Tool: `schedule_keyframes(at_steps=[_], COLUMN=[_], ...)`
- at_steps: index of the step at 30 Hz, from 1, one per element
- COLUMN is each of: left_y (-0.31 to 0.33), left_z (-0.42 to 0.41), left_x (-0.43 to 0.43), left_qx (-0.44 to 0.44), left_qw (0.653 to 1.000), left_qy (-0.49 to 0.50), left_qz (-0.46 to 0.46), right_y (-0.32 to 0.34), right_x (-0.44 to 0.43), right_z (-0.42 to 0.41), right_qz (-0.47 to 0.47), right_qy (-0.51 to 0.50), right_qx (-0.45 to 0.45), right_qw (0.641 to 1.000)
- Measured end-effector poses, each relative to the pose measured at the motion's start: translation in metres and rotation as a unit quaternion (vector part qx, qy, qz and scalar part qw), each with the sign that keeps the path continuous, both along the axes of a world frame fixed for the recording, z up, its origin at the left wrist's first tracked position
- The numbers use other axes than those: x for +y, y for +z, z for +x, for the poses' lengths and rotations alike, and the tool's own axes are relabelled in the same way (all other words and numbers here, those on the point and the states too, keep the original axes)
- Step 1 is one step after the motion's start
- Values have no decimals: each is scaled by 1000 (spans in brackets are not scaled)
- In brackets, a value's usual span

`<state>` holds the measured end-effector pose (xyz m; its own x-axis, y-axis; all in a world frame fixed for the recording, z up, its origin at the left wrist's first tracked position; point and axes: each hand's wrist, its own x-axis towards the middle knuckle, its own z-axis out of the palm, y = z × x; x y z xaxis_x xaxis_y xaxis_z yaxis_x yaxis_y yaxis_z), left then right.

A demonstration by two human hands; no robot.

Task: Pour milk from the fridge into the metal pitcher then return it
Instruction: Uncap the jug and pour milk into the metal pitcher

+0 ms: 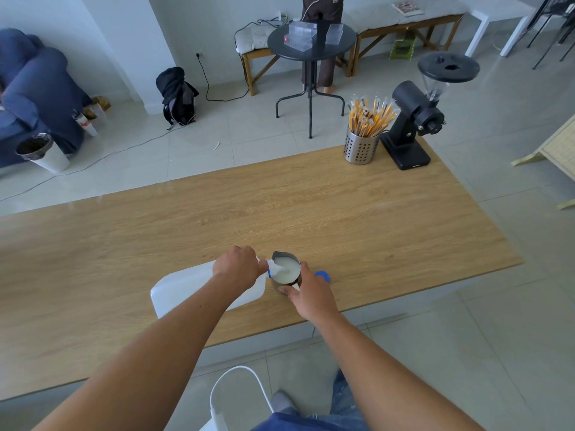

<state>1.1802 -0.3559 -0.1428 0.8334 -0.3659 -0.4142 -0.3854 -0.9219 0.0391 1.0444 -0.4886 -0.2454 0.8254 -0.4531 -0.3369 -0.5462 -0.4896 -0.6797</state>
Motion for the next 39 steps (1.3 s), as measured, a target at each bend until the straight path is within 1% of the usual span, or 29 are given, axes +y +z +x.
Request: schedule_keyframes(at_steps=[14,17,21,25,29,32,34,36,39], left_y=[-6,-9,-13,-14,-9,-1,2,0,-6], left_z=[1,2,-4,-3,-1,-2,-4,-8,-17], left_x=[8,13,22,34,47,56,65,75,87], left_qx=[10,9,9,29,43,61,64,67,71], left_qw=[1000,1000,997,988,963,939,914,882,838], left_qy=[4,-7,20,33,79,115,148,182,206], left_qz=[-18,-23,-76,-147,-254,-318,-372,-430,-501], right_y=[1,2,2,0,-2,-3,-4,-2,11], right_x=[-1,-1,0,-1,-1,0,1,0,-4], right_z=[-1,-1,-1,0,3,6,8,9,5], right_qz=[8,10,17,18,14,35,59,68,53], right_qy=[-2,-6,-12,-7,-17,-30,-37,-40,-24], right_qx=[-3,1,-1,7,16,30,33,26,21], right_qw=[1000,1000,1000,1000,1000,998,997,997,998])
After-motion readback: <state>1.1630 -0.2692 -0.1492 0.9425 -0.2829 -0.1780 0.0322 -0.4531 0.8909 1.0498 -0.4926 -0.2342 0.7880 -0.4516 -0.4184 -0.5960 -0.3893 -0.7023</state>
